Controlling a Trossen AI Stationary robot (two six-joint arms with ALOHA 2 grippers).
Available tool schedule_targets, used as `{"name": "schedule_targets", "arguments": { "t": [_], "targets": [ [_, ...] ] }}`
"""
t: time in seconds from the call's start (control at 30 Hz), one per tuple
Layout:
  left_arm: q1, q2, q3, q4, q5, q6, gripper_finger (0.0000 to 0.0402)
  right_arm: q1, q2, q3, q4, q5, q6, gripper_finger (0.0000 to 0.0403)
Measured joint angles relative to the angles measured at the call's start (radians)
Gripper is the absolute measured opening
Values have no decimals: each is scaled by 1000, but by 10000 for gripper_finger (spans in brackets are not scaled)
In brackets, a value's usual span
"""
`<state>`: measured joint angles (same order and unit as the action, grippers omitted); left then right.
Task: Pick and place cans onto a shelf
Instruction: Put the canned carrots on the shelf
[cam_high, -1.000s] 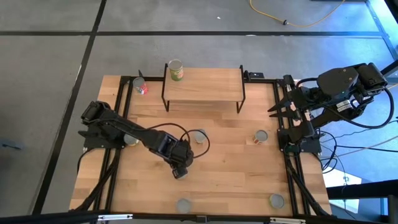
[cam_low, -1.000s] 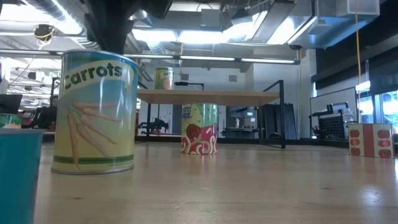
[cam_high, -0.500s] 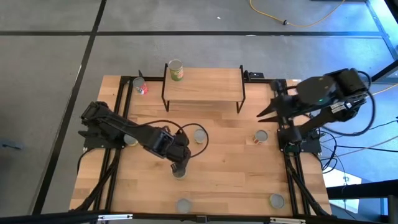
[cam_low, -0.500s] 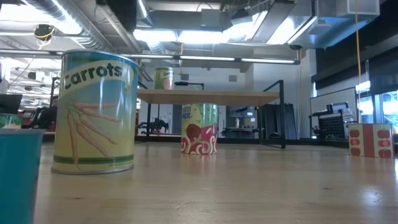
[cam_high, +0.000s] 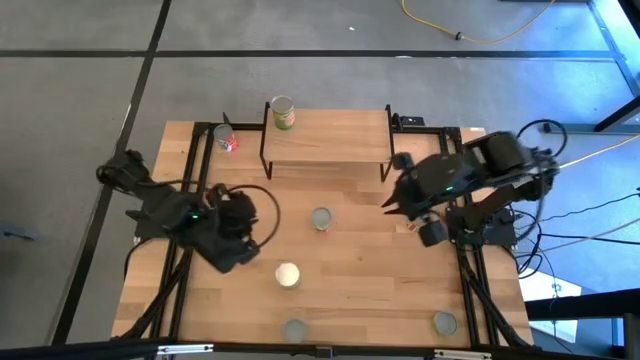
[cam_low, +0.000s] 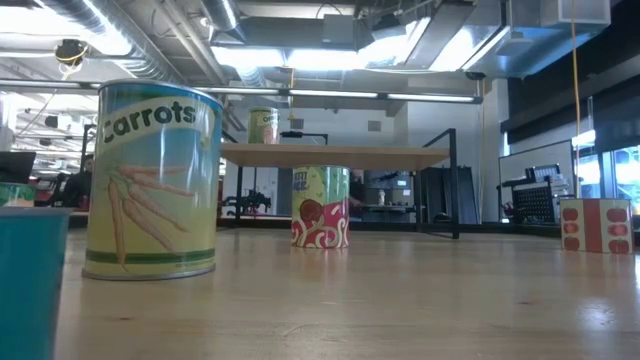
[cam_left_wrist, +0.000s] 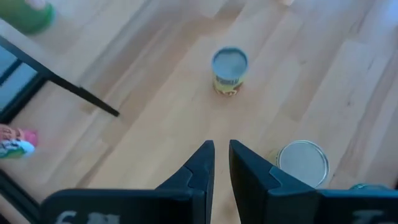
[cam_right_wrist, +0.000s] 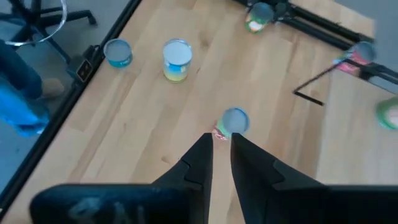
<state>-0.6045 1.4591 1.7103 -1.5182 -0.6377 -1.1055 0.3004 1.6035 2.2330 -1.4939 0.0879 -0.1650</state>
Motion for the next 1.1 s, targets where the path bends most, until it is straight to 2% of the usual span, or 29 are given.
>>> {"name": "schedule_targets", "arguments": {
  "t": [0.2,0.47,0.7,0.87,1.1],
  "targets": [
    [-94,-41,-3,-55,-42,-70,41,0,87,0,79,-11,-8,59],
    [-241,-75,-6,-53,-97,-70,41,32,199,0,176,-60,-181,56],
    [-347,-88,-6,-53,-157,-70,41,67,306,0,294,-58,-229,53],
    [-386,-88,-6,-53,-169,-70,41,91,385,0,379,-68,-306,54],
    [-394,-88,-6,-53,-168,-95,41,103,482,0,393,-84,-457,54]
  ]
}}
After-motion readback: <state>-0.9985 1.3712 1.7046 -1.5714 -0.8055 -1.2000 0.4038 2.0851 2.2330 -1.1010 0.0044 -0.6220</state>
